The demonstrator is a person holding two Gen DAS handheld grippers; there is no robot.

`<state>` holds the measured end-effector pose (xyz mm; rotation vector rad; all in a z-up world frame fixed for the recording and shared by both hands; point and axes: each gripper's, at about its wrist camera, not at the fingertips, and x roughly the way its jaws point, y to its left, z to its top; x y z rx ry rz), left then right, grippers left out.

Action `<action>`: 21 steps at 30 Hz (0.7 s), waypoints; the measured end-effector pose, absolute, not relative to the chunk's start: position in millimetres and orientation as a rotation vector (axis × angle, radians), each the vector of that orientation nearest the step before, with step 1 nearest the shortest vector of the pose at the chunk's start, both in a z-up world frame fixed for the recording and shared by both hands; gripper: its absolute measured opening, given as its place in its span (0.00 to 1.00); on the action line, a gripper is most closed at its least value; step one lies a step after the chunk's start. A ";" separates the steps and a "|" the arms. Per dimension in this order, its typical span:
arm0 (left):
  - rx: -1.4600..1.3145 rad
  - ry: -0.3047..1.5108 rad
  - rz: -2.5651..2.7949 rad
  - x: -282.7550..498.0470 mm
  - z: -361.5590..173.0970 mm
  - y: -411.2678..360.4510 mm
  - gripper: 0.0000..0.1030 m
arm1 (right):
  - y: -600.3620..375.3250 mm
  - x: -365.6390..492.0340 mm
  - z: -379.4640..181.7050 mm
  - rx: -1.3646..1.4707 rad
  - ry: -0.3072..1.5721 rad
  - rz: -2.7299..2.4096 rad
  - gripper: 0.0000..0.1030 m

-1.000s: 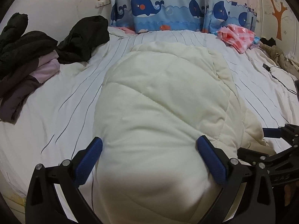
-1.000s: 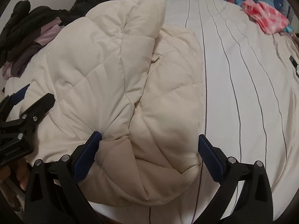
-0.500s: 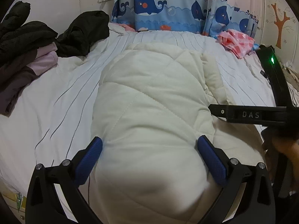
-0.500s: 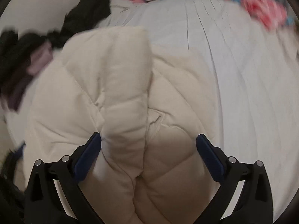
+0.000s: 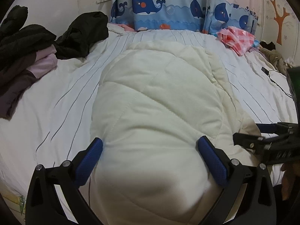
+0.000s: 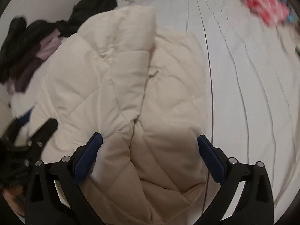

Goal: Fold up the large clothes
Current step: 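Press the folded jacket bundle flat with both open grippers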

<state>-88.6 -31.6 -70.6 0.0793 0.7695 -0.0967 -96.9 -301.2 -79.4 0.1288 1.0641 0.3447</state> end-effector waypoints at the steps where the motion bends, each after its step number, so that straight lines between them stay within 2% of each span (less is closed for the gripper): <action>1: 0.067 0.771 -0.100 -88.3 -70.5 -29.2 0.95 | -300.4 -98.6 -73.6 0.106 1.062 0.337 0.93; 5: 0.029 0.774 -0.106 -87.1 -70.3 -23.0 0.95 | -290.8 -132.2 -40.2 0.013 0.970 0.327 0.93; 8: 0.054 0.775 -0.102 -87.4 -70.6 -27.8 0.95 | -288.4 -148.9 -59.0 -0.053 0.996 0.308 0.93; 10: 0.102 0.775 -0.087 -88.0 -71.2 -35.6 0.95 | -296.3 -146.3 -82.2 0.037 1.026 0.337 0.93; 18: 0.017 0.727 -0.087 -110.9 -46.1 -19.4 0.94 | -299.0 -152.1 -77.9 0.041 1.026 0.337 0.93; 21: 0.058 0.786 -0.111 -105.2 -65.6 -27.8 0.95 | -303.3 -147.0 -74.1 0.049 1.033 0.337 0.93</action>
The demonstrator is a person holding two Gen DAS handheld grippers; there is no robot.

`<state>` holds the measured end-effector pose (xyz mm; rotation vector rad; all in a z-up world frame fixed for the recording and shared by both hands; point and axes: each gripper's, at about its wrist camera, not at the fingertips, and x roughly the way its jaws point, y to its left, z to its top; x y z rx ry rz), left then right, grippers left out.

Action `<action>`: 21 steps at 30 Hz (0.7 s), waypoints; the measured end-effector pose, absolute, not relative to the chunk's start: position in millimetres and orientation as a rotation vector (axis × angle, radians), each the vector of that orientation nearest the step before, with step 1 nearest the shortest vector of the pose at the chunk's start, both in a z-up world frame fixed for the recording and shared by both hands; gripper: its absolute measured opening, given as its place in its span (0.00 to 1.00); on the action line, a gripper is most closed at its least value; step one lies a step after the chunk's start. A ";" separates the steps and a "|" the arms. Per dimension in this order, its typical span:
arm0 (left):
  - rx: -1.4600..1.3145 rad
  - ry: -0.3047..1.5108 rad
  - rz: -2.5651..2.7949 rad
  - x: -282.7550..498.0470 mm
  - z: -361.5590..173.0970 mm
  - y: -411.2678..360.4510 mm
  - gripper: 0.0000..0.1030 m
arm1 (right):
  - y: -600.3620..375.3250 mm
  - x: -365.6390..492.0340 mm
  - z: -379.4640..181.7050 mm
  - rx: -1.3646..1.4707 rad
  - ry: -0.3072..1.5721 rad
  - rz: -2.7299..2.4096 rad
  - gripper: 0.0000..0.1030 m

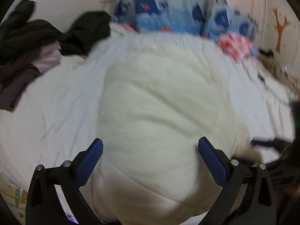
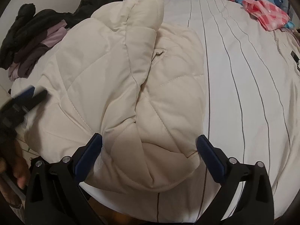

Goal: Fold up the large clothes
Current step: 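Press the folded jacket bundle flat with both open grippers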

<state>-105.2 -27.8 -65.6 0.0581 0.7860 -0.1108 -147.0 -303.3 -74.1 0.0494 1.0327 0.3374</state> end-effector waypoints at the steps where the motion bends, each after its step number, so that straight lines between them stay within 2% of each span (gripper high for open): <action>1: 0.076 0.777 -0.092 -105.6 -68.6 -29.2 0.94 | -298.5 -148.4 -70.5 0.049 1.027 0.337 0.93; 4: 0.050 0.776 -0.096 -104.2 -68.0 -26.0 0.94 | -295.5 -164.8 -54.9 0.008 0.954 0.334 0.93; 10: 0.100 0.779 -0.083 -107.4 -71.1 -35.2 0.95 | -294.0 -149.3 -81.7 0.034 1.066 0.339 0.93; 21: 0.082 0.780 -0.092 -107.4 -70.4 -31.3 0.95 | -283.7 -163.4 -75.6 -0.044 0.979 0.296 0.93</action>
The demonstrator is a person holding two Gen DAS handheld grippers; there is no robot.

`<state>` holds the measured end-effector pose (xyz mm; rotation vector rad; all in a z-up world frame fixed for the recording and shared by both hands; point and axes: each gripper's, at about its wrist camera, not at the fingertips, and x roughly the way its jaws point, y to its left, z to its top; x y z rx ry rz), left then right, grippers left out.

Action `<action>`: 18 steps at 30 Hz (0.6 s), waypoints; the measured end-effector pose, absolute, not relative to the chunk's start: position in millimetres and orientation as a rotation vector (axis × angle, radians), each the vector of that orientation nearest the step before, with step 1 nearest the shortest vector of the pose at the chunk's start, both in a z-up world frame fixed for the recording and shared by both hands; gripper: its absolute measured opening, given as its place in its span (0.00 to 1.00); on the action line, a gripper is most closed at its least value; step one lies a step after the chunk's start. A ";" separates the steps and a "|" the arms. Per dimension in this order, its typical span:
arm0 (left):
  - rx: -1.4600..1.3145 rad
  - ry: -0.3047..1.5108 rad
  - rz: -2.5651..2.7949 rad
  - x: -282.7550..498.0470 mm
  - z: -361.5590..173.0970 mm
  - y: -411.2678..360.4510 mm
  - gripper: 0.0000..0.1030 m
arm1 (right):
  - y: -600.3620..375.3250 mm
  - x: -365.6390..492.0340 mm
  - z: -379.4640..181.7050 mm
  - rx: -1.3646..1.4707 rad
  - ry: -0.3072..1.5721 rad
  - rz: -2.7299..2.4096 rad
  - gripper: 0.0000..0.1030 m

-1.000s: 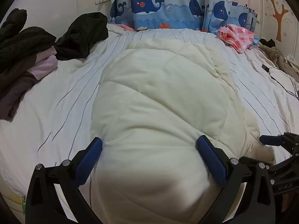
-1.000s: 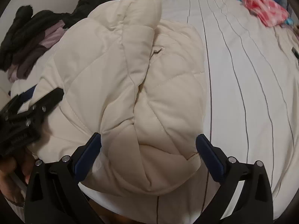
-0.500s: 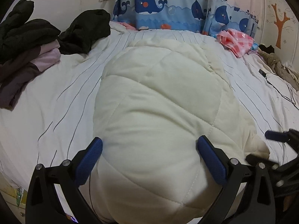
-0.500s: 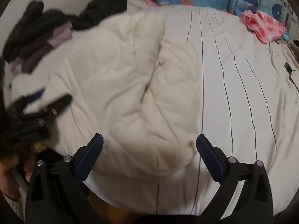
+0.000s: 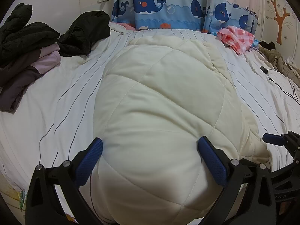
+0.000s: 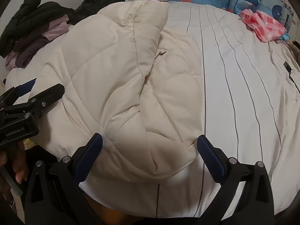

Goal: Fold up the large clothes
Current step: 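Press the folded jacket bundle flat with both open grippers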

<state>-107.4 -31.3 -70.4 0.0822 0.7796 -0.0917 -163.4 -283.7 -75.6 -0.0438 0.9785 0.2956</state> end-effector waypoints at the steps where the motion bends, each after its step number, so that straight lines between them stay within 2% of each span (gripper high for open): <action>1: 0.082 0.779 -0.092 -107.5 -70.4 -31.1 0.95 | -283.7 -163.3 -75.6 -0.042 0.978 0.295 0.93; 18: 0.063 0.778 -0.100 -108.0 -66.5 -28.8 0.95 | -297.2 -159.3 -76.6 0.050 1.010 0.339 0.93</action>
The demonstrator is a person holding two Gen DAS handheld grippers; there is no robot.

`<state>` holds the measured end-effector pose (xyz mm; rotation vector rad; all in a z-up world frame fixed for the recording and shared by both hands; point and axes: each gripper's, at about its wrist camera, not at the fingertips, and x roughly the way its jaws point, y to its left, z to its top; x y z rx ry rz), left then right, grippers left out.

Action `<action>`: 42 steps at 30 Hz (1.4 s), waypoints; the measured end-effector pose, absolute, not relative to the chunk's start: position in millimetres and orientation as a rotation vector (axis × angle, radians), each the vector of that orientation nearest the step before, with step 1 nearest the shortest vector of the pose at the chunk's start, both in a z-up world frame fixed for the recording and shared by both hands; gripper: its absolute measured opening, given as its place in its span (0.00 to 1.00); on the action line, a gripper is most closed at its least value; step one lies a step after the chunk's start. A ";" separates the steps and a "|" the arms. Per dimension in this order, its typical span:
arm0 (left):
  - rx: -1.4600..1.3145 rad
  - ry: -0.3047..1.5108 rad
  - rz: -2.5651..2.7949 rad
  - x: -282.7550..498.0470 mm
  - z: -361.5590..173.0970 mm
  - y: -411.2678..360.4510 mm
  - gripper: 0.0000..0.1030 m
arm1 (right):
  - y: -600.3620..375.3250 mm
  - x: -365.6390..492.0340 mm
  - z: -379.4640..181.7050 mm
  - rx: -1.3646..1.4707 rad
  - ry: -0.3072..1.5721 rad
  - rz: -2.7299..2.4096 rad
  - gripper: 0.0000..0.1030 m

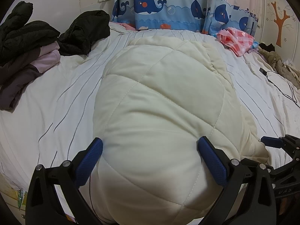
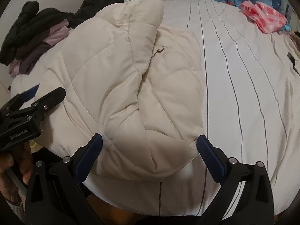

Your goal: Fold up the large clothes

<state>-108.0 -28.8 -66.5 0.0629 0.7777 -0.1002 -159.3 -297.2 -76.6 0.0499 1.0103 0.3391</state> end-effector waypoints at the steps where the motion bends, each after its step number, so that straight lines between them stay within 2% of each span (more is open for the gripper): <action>1: 0.058 0.777 -0.102 -107.6 -66.1 -28.0 0.95 | -298.4 -159.5 -76.2 0.062 1.012 0.343 0.93; 9: -0.002 0.775 -0.127 -118.8 -57.3 -15.8 0.94 | -307.9 -194.0 -47.1 0.071 0.920 0.354 0.93; 20: 0.070 0.745 -0.006 -167.3 -29.8 -15.9 0.94 | -289.9 -231.3 -8.9 0.006 0.850 0.292 0.93; 42: 0.047 0.760 0.110 -199.7 -18.6 2.8 0.94 | -265.4 -254.9 -0.2 -0.045 0.813 0.342 0.93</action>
